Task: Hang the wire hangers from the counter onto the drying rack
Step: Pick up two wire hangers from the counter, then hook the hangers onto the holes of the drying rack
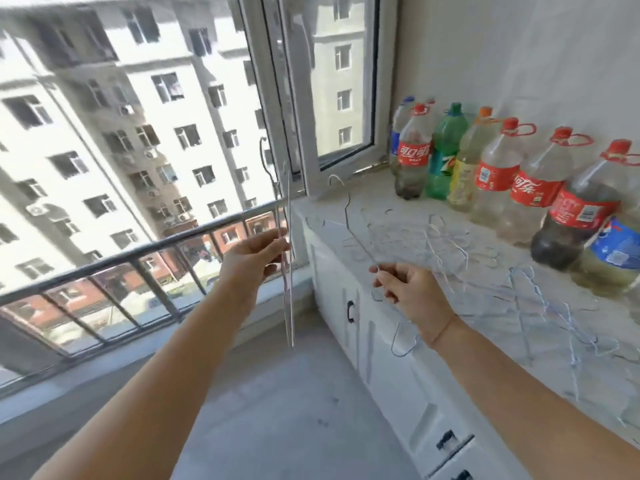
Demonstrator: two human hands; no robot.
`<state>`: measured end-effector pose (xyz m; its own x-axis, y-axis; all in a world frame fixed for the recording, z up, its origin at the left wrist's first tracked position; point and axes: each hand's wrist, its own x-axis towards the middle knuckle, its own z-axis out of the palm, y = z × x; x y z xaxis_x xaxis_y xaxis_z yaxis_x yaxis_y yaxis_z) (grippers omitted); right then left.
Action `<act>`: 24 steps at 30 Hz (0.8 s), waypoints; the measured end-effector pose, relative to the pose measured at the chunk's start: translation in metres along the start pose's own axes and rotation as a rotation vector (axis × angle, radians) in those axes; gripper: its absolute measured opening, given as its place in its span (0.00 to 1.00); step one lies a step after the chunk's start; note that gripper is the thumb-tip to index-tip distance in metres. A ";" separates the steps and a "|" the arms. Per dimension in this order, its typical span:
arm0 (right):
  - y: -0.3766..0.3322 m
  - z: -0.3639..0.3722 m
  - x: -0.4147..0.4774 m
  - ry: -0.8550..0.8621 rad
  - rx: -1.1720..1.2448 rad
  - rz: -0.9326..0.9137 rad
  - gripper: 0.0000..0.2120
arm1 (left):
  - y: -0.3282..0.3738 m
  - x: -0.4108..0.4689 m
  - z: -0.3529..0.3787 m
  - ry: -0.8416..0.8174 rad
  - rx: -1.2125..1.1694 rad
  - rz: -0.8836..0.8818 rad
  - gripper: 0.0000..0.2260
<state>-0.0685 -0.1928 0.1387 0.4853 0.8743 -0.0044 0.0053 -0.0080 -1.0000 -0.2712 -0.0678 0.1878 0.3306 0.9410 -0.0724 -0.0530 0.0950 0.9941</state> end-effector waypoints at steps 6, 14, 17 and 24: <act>-0.017 0.108 -0.026 -0.247 -0.006 -0.062 0.07 | 0.020 -0.072 -0.120 0.271 -0.018 0.048 0.06; -0.045 0.281 -0.096 -0.542 0.017 -0.117 0.07 | 0.051 -0.196 -0.291 0.562 -0.056 0.105 0.06; -0.057 0.355 -0.137 -0.635 0.033 -0.123 0.07 | 0.063 -0.251 -0.360 0.645 -0.060 0.122 0.06; -0.076 0.521 -0.245 -0.803 0.171 -0.064 0.07 | 0.089 -0.373 -0.514 0.836 -0.032 0.170 0.07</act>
<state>-0.6434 -0.1532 0.2111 -0.2848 0.9519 0.1127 -0.1530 0.0710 -0.9857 -0.8836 -0.2439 0.2618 -0.4874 0.8727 0.0292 -0.0696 -0.0722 0.9950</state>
